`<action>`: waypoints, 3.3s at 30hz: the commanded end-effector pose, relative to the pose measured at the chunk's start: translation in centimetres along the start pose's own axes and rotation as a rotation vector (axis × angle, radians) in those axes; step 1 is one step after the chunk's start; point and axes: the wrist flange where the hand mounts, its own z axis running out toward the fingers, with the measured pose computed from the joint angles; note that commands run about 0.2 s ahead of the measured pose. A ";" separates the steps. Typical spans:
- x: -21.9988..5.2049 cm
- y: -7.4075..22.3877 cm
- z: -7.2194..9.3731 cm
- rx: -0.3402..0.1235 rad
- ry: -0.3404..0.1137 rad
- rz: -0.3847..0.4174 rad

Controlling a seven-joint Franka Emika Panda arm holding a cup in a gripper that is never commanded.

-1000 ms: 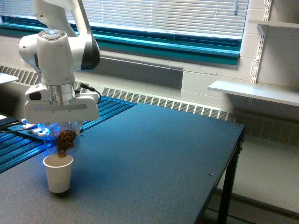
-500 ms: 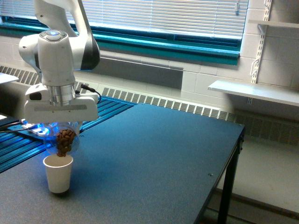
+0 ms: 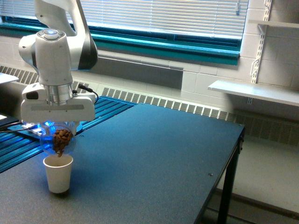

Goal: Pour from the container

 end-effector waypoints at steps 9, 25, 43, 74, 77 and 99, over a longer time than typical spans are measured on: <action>-0.1 -0.6 -0.3 -0.003 0.004 0.007; 0.0 -0.8 -0.4 -0.031 0.003 -0.015; 0.1 -0.6 -0.1 -0.047 0.008 -0.028; -0.4 -1.6 -0.7 -0.061 0.016 -0.055; -0.1 -1.9 -1.2 -0.056 0.014 -0.053; -0.1 -2.3 -2.6 -0.054 0.029 -0.064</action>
